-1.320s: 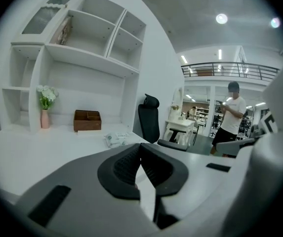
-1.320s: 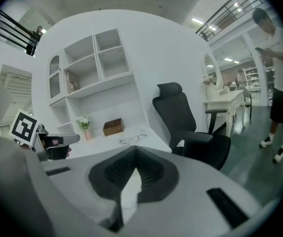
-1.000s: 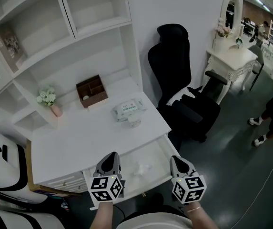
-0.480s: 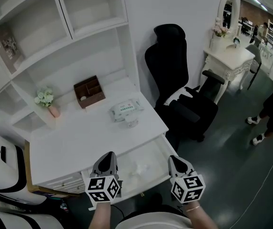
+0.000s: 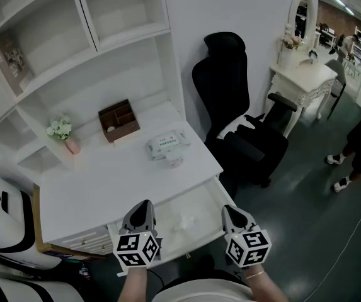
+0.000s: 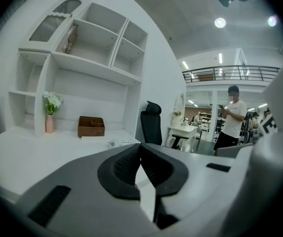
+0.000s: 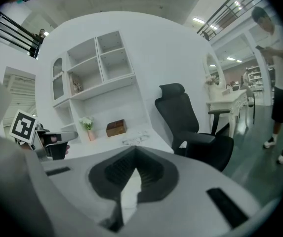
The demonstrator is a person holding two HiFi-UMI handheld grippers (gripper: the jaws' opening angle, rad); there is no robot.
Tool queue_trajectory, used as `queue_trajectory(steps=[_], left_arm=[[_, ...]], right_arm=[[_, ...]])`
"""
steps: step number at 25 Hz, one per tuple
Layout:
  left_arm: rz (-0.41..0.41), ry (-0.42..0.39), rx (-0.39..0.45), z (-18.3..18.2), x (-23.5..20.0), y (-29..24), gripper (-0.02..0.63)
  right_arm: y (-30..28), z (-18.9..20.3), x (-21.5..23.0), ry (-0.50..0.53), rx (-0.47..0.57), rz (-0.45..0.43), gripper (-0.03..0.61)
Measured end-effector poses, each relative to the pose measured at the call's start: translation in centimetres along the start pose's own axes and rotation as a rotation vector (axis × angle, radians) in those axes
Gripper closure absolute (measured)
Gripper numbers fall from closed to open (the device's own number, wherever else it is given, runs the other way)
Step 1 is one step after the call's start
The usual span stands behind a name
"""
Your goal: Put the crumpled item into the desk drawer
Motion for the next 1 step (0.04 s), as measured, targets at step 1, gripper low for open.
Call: queue_trajectory(steps=[1], left_arm=[[-0.001, 0.0, 0.0, -0.05, -0.04, 0.08, 0.62]], right_arm=[[0.01, -0.01, -0.06, 0.002, -0.001, -0.001, 0.577]])
Point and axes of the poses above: the fingertips, and each gripper's own axes: y backward along the fingers, x to its right, z out of its underside, the point moved 8 cm from there along y, backward along the fingers, and after that the axes turned 13 degrees about x, right-handed, at the moved point
